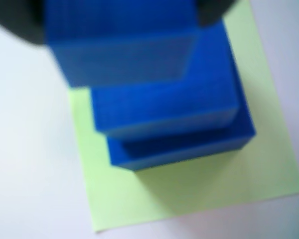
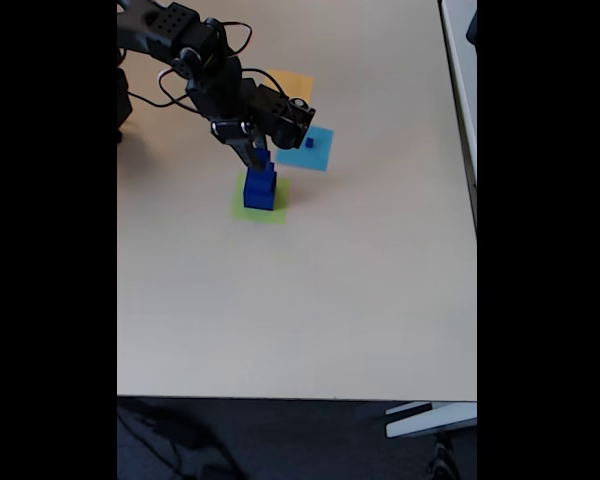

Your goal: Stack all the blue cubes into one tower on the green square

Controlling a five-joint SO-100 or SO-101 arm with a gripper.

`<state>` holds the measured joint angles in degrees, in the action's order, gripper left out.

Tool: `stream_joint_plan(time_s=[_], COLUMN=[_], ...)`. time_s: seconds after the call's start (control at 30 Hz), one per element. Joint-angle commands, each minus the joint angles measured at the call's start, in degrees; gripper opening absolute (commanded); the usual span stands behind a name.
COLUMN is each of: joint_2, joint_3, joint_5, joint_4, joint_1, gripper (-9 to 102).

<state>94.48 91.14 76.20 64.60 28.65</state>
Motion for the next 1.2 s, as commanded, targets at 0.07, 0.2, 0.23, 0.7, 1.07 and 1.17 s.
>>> stream_joint_plan(time_s=[0.07,0.2,0.23,0.7,1.07,1.17], joint_2=[0.0,-0.4,-0.4,-0.7,0.4,1.1], joint_3=[-3.7,-3.7,-3.7,-2.4,0.5,2.5], joint_5=[0.7,1.1,1.1,1.8,3.3,3.5], joint_4=[-1.1,-1.4,-1.5,-2.8,-3.9,-5.1], joint_1=[0.0,0.0,-0.1,-0.7,-1.8,-1.9], gripper=[5,6,6,6,6,6])
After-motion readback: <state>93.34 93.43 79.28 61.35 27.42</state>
